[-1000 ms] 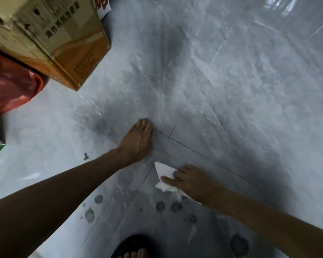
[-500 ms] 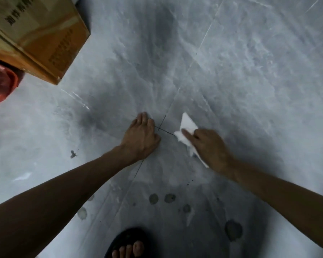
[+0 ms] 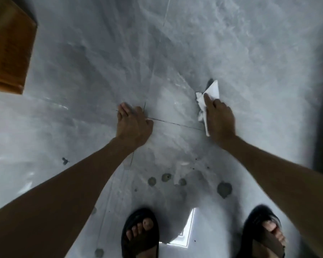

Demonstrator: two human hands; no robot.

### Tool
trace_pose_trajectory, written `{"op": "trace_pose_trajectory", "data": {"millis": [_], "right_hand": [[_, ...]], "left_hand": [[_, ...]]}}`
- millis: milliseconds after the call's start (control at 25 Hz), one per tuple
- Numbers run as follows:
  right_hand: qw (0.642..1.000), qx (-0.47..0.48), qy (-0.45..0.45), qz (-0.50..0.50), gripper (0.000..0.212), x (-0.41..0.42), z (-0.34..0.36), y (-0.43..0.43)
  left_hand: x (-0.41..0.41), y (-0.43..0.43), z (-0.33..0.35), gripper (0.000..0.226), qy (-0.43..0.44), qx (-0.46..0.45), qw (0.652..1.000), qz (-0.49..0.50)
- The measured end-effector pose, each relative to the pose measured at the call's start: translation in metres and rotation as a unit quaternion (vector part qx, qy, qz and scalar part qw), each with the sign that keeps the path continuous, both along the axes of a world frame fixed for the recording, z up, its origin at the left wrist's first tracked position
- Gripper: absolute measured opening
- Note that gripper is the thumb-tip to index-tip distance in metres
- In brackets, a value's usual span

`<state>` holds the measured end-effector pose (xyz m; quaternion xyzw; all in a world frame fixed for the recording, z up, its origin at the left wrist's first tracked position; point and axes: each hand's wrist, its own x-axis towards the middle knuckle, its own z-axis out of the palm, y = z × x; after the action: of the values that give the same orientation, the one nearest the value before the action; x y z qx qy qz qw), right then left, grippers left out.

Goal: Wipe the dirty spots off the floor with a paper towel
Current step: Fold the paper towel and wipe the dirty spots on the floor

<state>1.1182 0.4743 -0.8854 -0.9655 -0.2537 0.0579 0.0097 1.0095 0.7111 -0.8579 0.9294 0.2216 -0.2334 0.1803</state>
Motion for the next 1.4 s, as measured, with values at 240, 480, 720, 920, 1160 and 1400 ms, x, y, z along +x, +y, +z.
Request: {"op": "trace_pose_trajectory", "data": {"millis": [240,480,720,920,1160,1400], "right_hand": [[0.951,0.115,0.106,0.266,0.045,-0.130,-0.007,0.016],[0.995,0.091,-0.041,0.016,0.054,-0.037,-0.012,-0.070],[0.983,0.140,0.017,0.118,0.039,-0.112,-0.016,-0.059],[0.967,0.161,-0.042,0.193,0.036,-0.126,-0.001,-0.111],[0.974,0.064,-0.005,-0.219,0.046,-0.122,0.001,-0.272],[0.974,0.171,0.067,-0.135,0.028,-0.230,0.003,-0.142]], "left_hand": [[0.002,-0.017,-0.008,0.058,0.021,0.049,0.999,-0.007],[-0.005,-0.021,-0.006,0.052,0.026,0.074,0.997,-0.003],[-0.038,-0.056,0.005,0.039,-0.044,0.073,0.995,-0.049],[-0.084,-0.097,0.008,0.024,-0.082,-0.002,0.988,-0.130],[-0.109,-0.140,0.028,0.014,-0.099,-0.091,0.982,-0.133],[-0.156,-0.146,0.063,0.022,-0.089,-0.022,0.982,-0.166]]}}
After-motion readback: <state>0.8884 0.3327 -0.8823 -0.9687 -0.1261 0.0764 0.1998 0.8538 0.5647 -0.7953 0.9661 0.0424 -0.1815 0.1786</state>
